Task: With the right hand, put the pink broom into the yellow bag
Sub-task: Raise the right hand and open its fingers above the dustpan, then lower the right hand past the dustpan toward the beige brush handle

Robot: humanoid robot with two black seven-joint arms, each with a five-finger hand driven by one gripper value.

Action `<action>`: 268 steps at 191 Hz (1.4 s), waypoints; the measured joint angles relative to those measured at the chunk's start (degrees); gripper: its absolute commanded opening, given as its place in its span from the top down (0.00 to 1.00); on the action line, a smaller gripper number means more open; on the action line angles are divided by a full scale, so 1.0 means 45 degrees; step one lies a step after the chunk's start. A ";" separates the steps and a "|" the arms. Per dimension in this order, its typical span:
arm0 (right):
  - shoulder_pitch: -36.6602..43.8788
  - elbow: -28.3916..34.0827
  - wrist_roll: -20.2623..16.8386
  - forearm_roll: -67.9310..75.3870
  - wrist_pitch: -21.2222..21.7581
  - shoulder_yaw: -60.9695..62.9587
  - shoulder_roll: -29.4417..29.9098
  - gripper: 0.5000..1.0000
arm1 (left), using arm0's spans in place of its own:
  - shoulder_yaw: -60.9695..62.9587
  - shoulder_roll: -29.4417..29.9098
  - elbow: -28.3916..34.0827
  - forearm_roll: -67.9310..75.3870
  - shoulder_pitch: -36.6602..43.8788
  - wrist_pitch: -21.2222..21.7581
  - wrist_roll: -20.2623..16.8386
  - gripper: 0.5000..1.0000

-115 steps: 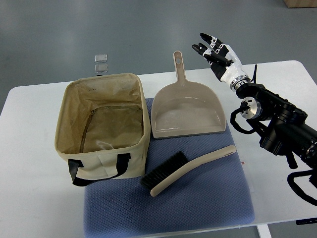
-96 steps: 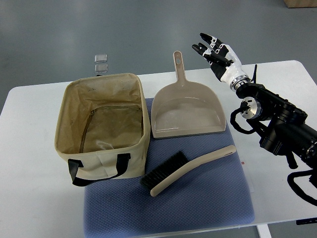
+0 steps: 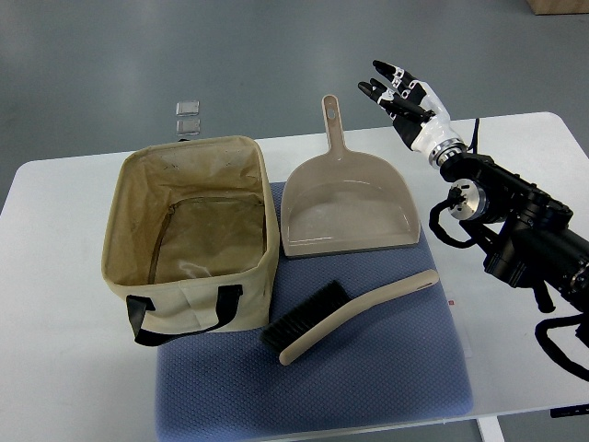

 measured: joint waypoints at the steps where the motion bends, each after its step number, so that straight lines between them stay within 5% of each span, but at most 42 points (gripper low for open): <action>1: 0.0001 0.0000 -0.0001 -0.0002 0.0000 -0.0001 -0.0001 0.14 | 0.0000 0.0000 0.0000 0.0000 0.0000 0.0000 0.0000 0.00; 131: 0.1262 0.0039 -0.0200 -0.2074 -0.0673 -0.0437 -0.0493 0.14 | -0.0003 0.0000 -0.0009 0.0000 0.0000 0.0002 0.0001 0.00; 198: 0.2257 0.0862 -0.0201 -0.2804 -0.1028 -0.4131 -0.1734 0.14 | -0.0003 0.0000 -0.0009 0.0000 0.0001 0.0002 -0.0005 0.00; 268: 0.4042 0.3919 -0.0179 -0.4136 -0.1832 -0.8788 -0.3677 0.14 | -0.0006 0.0000 -0.0009 0.0000 0.0000 0.0002 -0.0005 0.00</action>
